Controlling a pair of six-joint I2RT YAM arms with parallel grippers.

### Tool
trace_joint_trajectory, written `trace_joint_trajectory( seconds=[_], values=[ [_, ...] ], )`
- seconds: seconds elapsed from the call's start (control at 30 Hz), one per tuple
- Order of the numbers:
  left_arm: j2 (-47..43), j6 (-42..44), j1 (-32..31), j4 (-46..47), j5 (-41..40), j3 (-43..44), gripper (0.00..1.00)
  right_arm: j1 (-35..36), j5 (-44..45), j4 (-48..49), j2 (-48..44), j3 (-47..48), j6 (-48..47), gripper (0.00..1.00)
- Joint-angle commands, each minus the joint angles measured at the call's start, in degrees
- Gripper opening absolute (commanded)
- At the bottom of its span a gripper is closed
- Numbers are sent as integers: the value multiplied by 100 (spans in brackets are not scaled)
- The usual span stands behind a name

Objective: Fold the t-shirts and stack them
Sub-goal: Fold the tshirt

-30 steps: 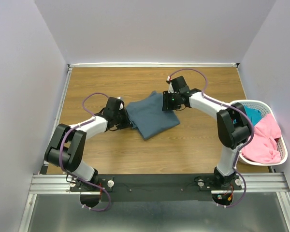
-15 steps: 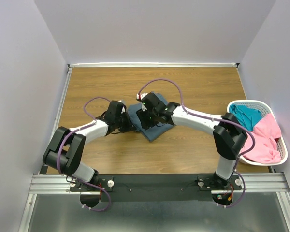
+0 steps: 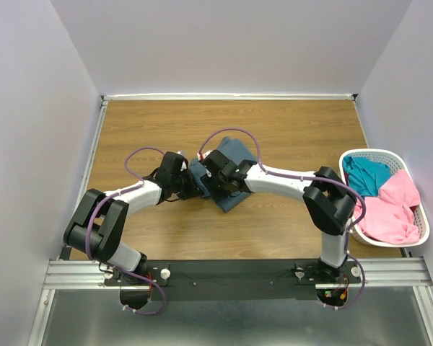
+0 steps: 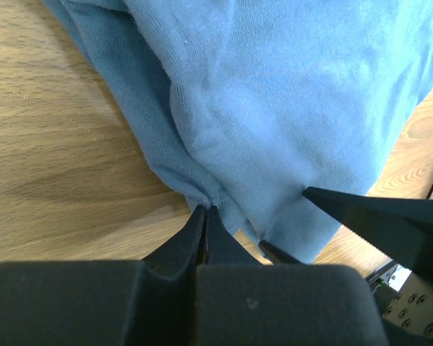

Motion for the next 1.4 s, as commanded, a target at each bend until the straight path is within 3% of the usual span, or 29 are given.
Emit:
trace_joint_trajectory(
  seconds=[0.0, 0.2, 0.47, 0.63, 0.73, 1.07, 1.17, 1.33, 1.37],
  values=[
    [22, -58, -47, 123, 176, -91, 0, 126, 213, -57, -114, 143, -89, 56],
    [40, -76, -47, 123, 220, -126, 0, 170, 319, -57, 52, 134, -115, 55],
    [31, -111, -47, 123, 247, -126, 0, 188, 345, -31, 290, 169, -133, 37],
    [40, -120, -47, 123, 264, -126, 0, 214, 257, -13, 237, 178, -124, 32],
    [49, -120, -47, 123, 264, -135, 0, 240, 222, -13, 185, 178, -98, 43],
    [31, -137, -47, 255, 299, -144, 0, 311, 327, 13, 386, 213, -71, 43],
    [40, -146, -47, 264, 299, -153, 0, 311, 432, 31, 439, 222, -71, 31],
    [14, -181, -56, 290, 378, -170, 0, 311, 407, 48, 378, 248, -63, 1],
    [-4, -190, -56, 290, 387, -179, 0, 311, 380, 48, 299, 257, -36, 1]
  ],
)
